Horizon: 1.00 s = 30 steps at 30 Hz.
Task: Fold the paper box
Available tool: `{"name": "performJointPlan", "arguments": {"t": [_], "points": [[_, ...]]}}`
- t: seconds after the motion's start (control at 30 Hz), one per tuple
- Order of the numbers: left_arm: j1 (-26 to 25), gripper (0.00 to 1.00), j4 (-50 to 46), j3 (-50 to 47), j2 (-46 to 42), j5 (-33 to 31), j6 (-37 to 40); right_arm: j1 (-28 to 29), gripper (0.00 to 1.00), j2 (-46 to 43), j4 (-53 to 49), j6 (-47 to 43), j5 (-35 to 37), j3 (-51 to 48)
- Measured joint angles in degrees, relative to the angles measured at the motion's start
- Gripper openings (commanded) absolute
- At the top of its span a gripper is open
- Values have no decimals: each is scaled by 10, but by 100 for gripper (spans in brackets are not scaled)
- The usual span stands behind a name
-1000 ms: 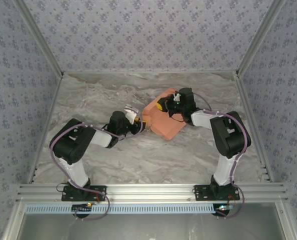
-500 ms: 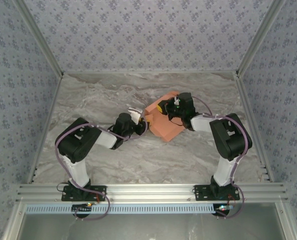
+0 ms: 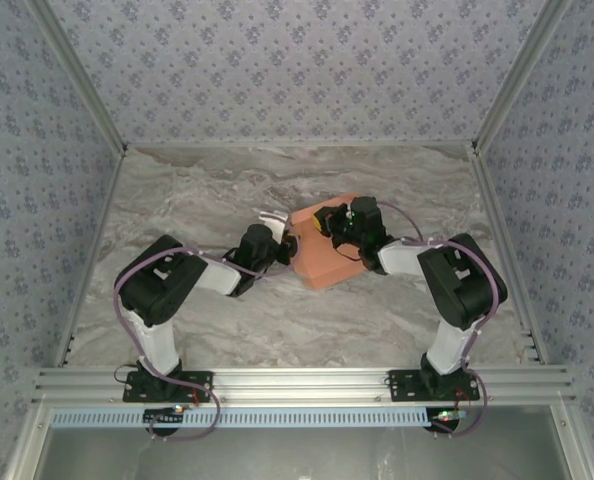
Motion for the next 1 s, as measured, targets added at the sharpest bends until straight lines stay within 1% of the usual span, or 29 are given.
{"name": "performJointPlan", "arguments": {"t": [0.1, 0.27, 0.37, 0.47, 0.53, 0.57, 0.73, 0.8, 0.87, 1.0], "points": [[-4, 34, -4, 11, 9, -18, -4, 17, 0, -20, -6, 7, 35, -17], [-18, 30, -5, 19, 18, -53, -8, 42, 0, -44, -30, 21, 89, -28], [-20, 28, -3, 22, 22, -61, -8, 52, 0, -55, -50, 26, 111, -28], [-21, 23, -2, 31, 29, -71, -8, 57, 0, -64, -70, 26, 116, -28], [-21, 20, -3, 39, 34, -76, -8, 58, 8, -66, -78, 28, 117, -28], [-21, 18, -3, 42, 36, -79, -6, 58, 9, -66, -80, 29, 117, -28], [-21, 14, -3, 44, 37, -85, -1, 61, 11, -71, -84, 30, 110, -28], [-21, 13, 0, 43, 38, -85, 1, 60, 16, -76, -90, 27, 104, -28], [-21, 13, 4, 43, 40, -85, 5, 60, 24, -84, -103, 18, 95, -32], [-21, 13, 7, 42, 41, -88, 10, 54, 31, -113, -142, 1, 85, -47]]}}
